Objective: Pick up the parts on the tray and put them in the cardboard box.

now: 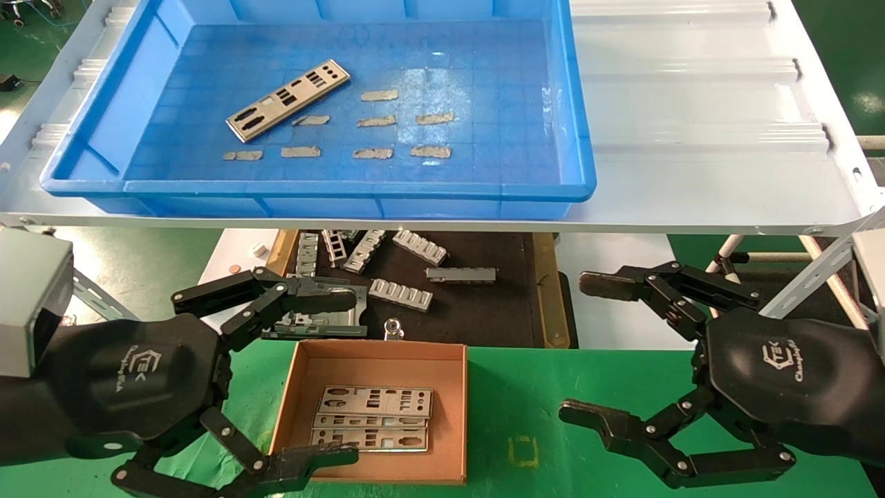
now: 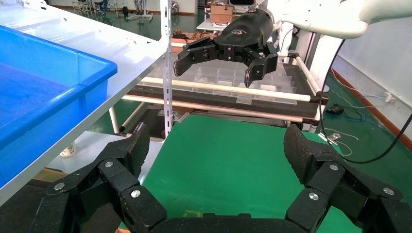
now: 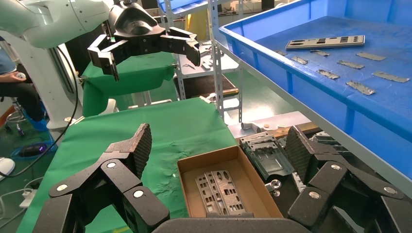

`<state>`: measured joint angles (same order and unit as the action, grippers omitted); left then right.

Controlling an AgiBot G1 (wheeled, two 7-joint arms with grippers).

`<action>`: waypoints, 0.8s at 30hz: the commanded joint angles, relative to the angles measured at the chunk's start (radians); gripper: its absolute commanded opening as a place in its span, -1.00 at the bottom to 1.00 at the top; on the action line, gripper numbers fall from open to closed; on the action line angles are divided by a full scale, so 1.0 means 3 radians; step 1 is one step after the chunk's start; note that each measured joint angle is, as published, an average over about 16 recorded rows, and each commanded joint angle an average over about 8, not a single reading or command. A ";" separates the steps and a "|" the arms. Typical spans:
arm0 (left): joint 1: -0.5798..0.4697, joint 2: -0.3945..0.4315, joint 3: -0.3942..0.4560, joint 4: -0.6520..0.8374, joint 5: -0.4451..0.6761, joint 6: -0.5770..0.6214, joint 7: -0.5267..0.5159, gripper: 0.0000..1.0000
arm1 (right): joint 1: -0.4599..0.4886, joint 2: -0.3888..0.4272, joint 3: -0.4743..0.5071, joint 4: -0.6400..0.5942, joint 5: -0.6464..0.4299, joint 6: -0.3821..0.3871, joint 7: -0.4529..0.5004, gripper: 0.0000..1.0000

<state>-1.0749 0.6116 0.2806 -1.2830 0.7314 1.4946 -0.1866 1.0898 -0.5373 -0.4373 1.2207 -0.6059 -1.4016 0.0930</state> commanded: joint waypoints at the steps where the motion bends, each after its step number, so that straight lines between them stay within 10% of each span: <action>1: 0.0000 0.0000 0.0000 0.0001 0.0000 0.0000 0.0000 1.00 | 0.0000 0.0000 0.0000 0.0000 0.0000 0.0000 0.0000 1.00; 24: -0.0001 0.0000 0.0003 0.0001 0.0001 -0.0001 0.0001 1.00 | 0.0000 0.0000 0.0000 0.0000 0.0000 0.0000 0.0000 1.00</action>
<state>-1.0753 0.6117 0.2815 -1.2826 0.7316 1.4945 -0.1863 1.0898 -0.5373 -0.4373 1.2207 -0.6059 -1.4016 0.0930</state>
